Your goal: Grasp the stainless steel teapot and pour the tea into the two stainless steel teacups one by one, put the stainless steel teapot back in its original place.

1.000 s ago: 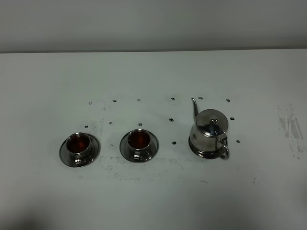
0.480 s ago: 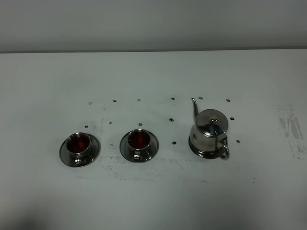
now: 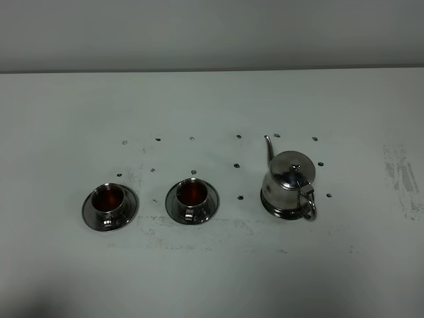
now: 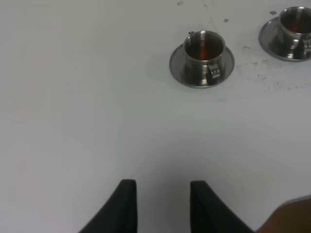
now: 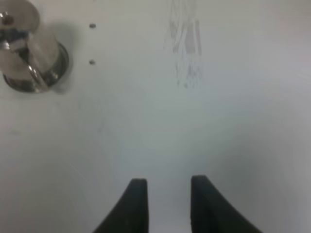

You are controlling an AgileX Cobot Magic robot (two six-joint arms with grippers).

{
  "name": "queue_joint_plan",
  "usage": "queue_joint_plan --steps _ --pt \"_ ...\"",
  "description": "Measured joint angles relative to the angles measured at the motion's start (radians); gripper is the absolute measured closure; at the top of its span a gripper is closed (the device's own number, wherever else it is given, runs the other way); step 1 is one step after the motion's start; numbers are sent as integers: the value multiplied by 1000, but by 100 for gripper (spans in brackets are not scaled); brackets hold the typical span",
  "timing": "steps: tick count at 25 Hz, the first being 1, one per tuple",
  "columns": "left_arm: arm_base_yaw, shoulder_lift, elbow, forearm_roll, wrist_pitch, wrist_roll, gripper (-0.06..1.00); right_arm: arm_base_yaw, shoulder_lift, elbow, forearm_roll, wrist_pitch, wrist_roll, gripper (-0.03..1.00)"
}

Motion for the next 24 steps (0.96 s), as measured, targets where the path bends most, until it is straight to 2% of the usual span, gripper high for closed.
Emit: queue_joint_plan --steps 8,24 --pt "0 0 0 0 0 0 68 0 -173 3 2 0 0 75" --pt "0 0 0 0 0 0 68 0 -184 4 24 0 -3 75"
